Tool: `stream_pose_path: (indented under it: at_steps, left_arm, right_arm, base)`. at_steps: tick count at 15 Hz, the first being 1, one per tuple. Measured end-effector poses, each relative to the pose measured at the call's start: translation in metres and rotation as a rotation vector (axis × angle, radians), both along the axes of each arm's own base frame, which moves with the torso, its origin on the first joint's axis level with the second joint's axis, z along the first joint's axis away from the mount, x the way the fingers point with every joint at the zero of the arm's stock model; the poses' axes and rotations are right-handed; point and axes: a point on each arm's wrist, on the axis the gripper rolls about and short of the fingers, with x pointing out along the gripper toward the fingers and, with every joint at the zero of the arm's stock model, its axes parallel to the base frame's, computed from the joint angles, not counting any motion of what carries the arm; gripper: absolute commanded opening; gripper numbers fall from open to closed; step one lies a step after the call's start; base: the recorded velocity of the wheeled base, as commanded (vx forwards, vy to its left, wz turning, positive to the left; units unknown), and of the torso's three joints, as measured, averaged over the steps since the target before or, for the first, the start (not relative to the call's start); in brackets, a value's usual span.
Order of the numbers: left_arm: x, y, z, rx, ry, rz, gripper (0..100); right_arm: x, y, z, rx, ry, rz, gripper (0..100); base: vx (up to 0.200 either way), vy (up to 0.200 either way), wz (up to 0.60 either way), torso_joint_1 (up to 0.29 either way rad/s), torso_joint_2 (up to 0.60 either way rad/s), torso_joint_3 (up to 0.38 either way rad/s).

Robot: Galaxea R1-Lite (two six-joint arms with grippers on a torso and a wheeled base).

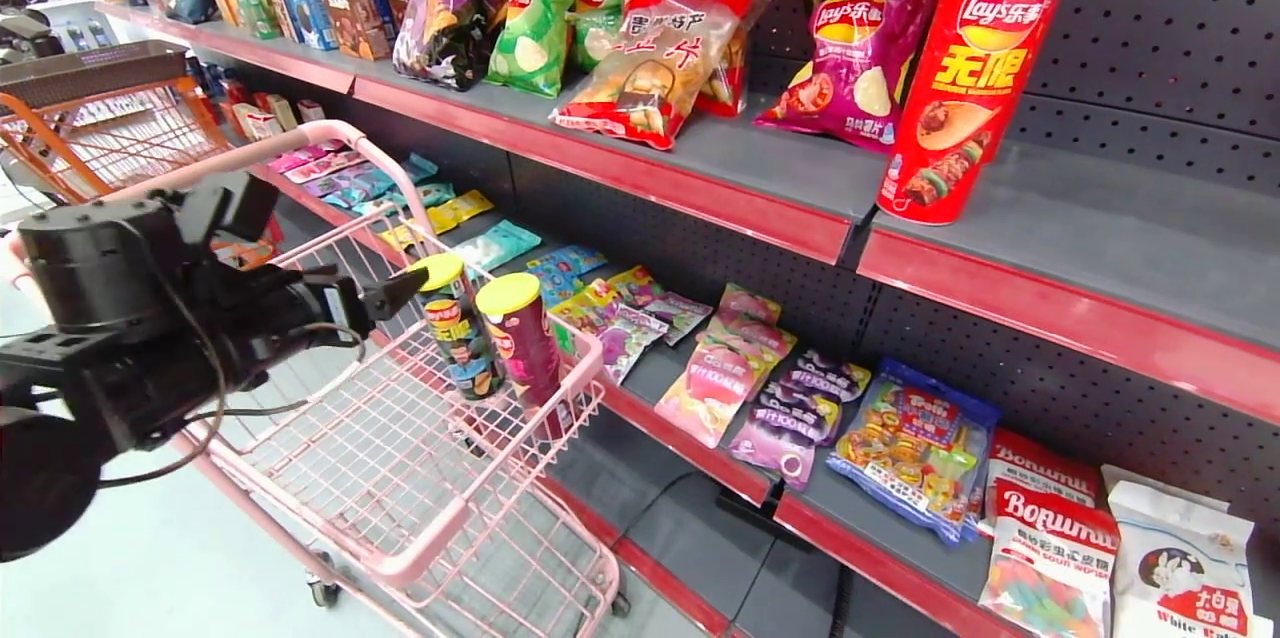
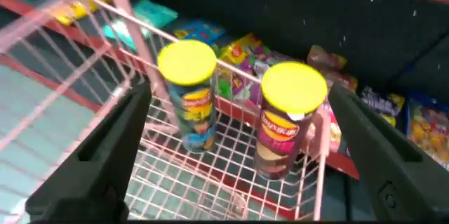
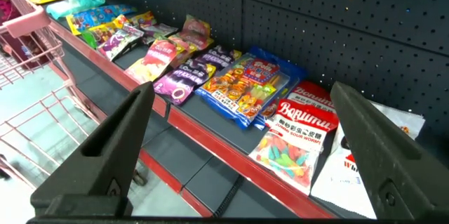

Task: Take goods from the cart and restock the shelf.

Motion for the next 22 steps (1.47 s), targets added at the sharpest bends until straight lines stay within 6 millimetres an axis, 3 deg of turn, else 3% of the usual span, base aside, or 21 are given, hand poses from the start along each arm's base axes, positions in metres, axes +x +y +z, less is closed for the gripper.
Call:
stream_pose_path:
  at_steps: [3, 9, 14, 20, 21, 22]
  left_arm:
    - [0.018, -0.023, -0.039, 0.011, 0.105, -0.091, 100]
    - [0.043, -0.050, -0.082, 0.014, 0.082, -0.160, 100]
    - [0.069, -0.066, -0.092, 0.011, 0.056, -0.184, 100]
    - [0.080, -0.070, -0.109, 0.054, 0.065, -0.197, 100]
    - [0.082, -0.071, -0.111, 0.055, 0.065, -0.197, 0]
    - [0.084, -0.071, -0.114, 0.056, 0.069, -0.197, 0]
  right_arm:
    - [0.000, 0.000, 0.000, 0.000, 0.000, -0.001, 100]
    - [0.000, 0.000, 0.000, -0.001, 0.000, 0.000, 100]
    - [0.000, 0.000, 0.000, -0.002, 0.000, 0.001, 100]
    - [0.000, 0.000, 0.000, -0.002, 0.000, 0.001, 100]
    - [0.000, 0.000, 0.000, -0.003, 0.000, 0.001, 100]
    - [0.000, 0.000, 0.000, -0.003, 0.000, 0.001, 100]
  base:
    - [0.000, 0.000, 0.00, 0.000, 0.00, 0.000]
    - [0.000, 0.000, 0.00, 0.000, 0.00, 0.000]
    - [0.000, 0.000, 0.00, 0.000, 0.00, 0.000]
    - [0.000, 0.000, 0.00, 0.000, 0.00, 0.000]
    - [0.000, 0.000, 0.00, 0.000, 0.00, 0.000]
    - [0.000, 0.000, 0.00, 0.000, 0.00, 0.000]
